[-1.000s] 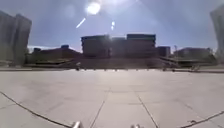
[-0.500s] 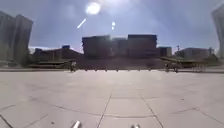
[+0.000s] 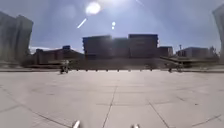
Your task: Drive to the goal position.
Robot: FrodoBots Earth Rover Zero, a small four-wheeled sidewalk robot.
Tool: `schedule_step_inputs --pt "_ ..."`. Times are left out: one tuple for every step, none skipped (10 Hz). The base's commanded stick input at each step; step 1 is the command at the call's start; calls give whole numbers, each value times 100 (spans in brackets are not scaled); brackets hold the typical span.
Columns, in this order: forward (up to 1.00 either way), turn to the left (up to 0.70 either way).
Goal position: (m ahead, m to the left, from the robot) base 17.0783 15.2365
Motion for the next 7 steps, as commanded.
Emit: schedule_step_inputs --pt "85 0" --pt "85 0" --pt "85 0" --pt "85 0" --pt "85 0" --pt "85 0" --pt "85 0"
